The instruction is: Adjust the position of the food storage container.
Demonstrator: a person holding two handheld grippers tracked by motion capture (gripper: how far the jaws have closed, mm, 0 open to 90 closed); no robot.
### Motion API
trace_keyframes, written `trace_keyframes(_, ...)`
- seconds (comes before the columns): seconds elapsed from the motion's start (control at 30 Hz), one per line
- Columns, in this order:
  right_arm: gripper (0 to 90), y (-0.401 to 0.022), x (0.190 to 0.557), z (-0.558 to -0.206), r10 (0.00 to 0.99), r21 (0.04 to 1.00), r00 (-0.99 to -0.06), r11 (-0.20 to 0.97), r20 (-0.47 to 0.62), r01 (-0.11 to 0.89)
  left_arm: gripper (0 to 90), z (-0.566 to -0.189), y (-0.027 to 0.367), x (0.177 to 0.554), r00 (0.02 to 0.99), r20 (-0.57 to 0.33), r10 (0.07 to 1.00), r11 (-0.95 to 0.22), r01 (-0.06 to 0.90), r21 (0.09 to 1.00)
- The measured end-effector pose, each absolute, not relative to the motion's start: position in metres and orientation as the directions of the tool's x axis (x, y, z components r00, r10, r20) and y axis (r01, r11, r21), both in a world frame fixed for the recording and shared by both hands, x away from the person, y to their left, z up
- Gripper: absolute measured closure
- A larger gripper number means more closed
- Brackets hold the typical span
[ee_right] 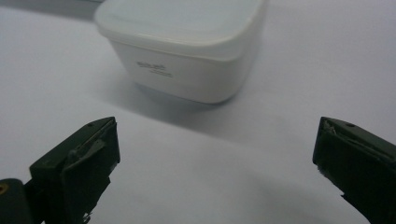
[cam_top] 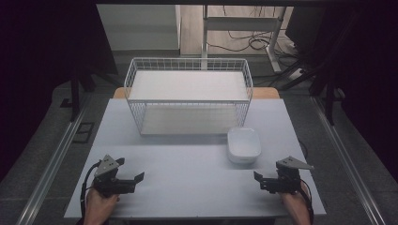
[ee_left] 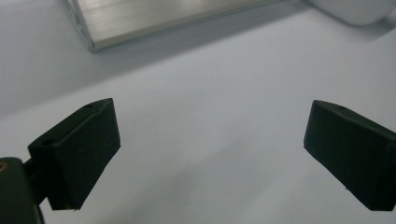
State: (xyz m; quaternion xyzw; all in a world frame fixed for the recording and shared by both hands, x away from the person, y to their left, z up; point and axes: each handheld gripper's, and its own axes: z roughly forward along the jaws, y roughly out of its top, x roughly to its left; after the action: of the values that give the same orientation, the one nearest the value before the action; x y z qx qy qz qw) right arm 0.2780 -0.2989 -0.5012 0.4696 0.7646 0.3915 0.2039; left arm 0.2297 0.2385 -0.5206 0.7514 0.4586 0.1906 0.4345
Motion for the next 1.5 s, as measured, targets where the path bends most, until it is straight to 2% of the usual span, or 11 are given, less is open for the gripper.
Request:
trace_keyframes(0.13,0.8,-0.296,0.279,-0.501,0.867,0.807,-0.495,0.248,0.062,0.536,3.2,-0.527,0.234,0.236,0.53,-0.124,0.839,-0.229,0.552,0.802)
trace_keyframes(0.3,0.7,-0.299,0.281,-0.503,0.881,0.809,-0.464,0.209,0.087,0.55,3.3,-0.529,0.233,0.238,0.543,-0.123,0.83,-0.245,0.554,0.795)
trace_keyframes(0.67,0.0,-0.293,0.286,-0.504,0.892,0.764,-0.451,0.264,0.039,0.588,3.5,-0.531,0.233,0.241,0.554,-0.153,0.818,-0.24,0.57,0.786)
trace_keyframes(0.9,0.0,-0.298,0.293,-0.492,0.902,0.752,-0.424,0.226,0.078,0.619,3.6,-0.532,0.232,0.241,0.554,-0.165,0.816,-0.234,0.577,0.783)
trace_keyframes(1.0,4.0,-0.3,0.299,-0.484,0.905,0.754,-0.414,0.209,0.092,0.623,3.7,-0.532,0.232,0.242,0.555,-0.164,0.815,-0.236,0.578,0.781)
trace_keyframes(1.07,14.6,-0.302,0.306,-0.48,0.906,0.751,-0.41,0.197,0.106,0.63,3.8,-0.532,0.231,0.242,0.557,-0.163,0.814,-0.239,0.578,0.781)
trace_keyframes(1.17,36.2,-0.307,0.314,-0.473,0.91,0.755,-0.398,0.182,0.113,0.63,4.0,-0.531,0.23,0.242,0.561,-0.161,0.812,-0.241,0.575,0.782)
trace_keyframes(1.3,60.7,-0.307,0.324,-0.465,0.908,0.765,-0.413,0.219,0.068,0.606,4.2,-0.531,0.228,0.242,0.563,-0.16,0.811,-0.244,0.574,0.782)
trace_keyframes(1.5,85.3,-0.3,0.345,-0.464,0.908,0.758,-0.418,0.265,0.011,0.595,4.3,-0.532,0.228,0.242,0.565,-0.164,0.808,-0.246,0.577,0.779)
